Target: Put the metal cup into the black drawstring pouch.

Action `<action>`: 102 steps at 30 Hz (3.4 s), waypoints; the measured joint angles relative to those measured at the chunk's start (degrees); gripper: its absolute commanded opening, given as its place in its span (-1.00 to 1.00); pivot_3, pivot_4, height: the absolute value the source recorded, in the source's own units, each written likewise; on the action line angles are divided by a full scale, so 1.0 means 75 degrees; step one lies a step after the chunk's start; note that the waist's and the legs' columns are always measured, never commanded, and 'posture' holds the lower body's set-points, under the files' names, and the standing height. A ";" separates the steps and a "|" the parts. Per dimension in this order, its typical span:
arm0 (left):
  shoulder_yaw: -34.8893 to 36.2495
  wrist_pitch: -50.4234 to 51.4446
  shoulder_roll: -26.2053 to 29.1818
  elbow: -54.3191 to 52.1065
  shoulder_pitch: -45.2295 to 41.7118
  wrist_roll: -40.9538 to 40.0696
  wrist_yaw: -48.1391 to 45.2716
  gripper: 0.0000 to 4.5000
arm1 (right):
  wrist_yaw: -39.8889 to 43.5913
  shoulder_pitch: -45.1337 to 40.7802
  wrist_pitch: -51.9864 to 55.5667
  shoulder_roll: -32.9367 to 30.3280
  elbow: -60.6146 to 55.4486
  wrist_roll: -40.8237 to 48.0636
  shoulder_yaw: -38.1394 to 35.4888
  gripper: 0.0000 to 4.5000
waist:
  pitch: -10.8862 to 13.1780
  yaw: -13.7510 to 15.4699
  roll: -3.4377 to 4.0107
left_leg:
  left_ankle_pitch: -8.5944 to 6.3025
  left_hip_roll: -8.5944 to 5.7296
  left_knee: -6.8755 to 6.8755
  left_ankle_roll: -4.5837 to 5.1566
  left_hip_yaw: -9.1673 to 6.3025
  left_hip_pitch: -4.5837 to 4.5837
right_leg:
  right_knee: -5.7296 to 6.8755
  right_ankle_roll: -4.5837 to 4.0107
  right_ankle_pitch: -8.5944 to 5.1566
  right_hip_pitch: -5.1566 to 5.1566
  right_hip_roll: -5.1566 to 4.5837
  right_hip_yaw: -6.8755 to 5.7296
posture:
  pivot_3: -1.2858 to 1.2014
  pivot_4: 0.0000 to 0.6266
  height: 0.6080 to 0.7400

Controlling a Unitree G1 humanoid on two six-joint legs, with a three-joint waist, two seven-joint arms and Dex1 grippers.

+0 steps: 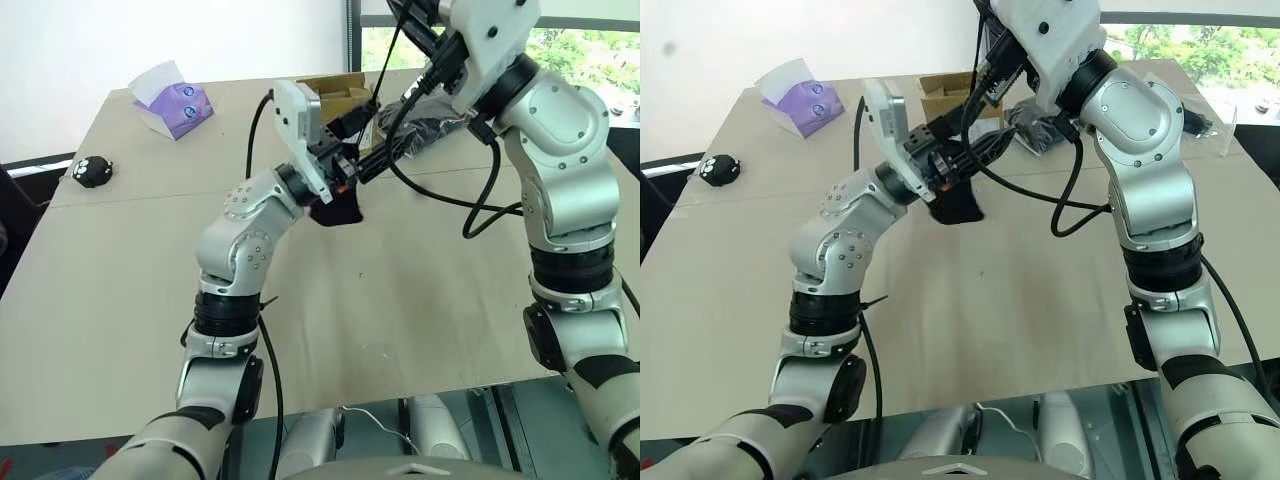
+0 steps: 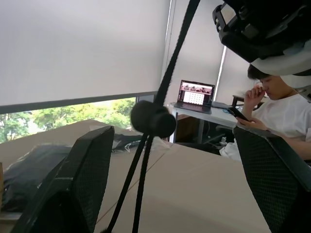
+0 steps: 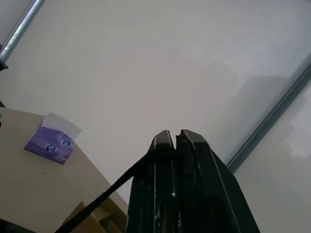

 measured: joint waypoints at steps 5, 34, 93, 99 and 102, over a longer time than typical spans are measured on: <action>0.0324 -0.0050 -0.0211 -0.0008 -0.0174 -0.0361 0.0065 -0.02 | 0.0094 0.0035 0.0054 -0.0048 -0.0039 0.0093 0.0000 -1.00 | 0.0000 -0.0004 0.0000 | 0.0000 0.0000 0.0001 0.0000 0.0000 0.0000 | 0.0001 0.0000 0.0000 0.0000 -0.0003 0.0001 | 0.03 -0.52 1.00; 0.1020 -0.0352 -0.0065 0.0194 -0.0040 -0.0786 0.0386 -0.40 | 0.0131 0.0031 0.0204 -0.0225 -0.0161 0.0278 -0.0082 -1.00 | 0.0000 0.0001 0.0000 | 0.0000 -0.0001 0.0007 0.0000 -0.0001 0.0000 | 0.0010 0.0000 0.0000 -0.0001 -0.0005 -0.0001 | 0.03 -0.52 1.00; -0.0311 -0.1224 -0.0059 0.0288 0.0126 0.0502 -0.0459 -0.93 | 0.0256 0.0034 0.0290 -0.0249 -0.0332 0.0302 -0.0040 -1.00 | -0.0002 0.0000 0.0003 | 0.0000 -0.0003 0.0010 0.0000 -0.0002 0.0000 | 0.0020 -0.0001 0.0000 -0.0001 -0.0005 -0.0001 | 0.03 -0.52 1.00; -0.0580 -0.1292 0.0071 0.0554 0.0430 0.1000 -0.0483 -0.93 | -0.0492 0.0017 -0.0316 -0.0103 -0.0340 0.0170 -0.0534 -1.00 | -0.0002 0.0016 0.0002 | 0.0000 -0.0005 0.0011 0.0000 -0.0005 -0.0001 | 0.0020 -0.0001 0.0000 -0.0001 -0.0002 -0.0005 | 0.03 -0.52 1.00; -0.0709 -0.1382 0.0137 0.0703 0.0687 0.1109 -0.0660 -0.93 | -0.1193 -0.0073 -0.0721 -0.0370 -0.0462 -0.0086 -0.1303 -1.00 | -0.0002 0.0040 0.0002 | 0.0000 -0.0009 0.0011 0.0000 -0.0012 -0.0007 | 0.0017 -0.0001 0.0000 -0.0002 -0.0004 -0.0013 | 0.03 -0.52 1.00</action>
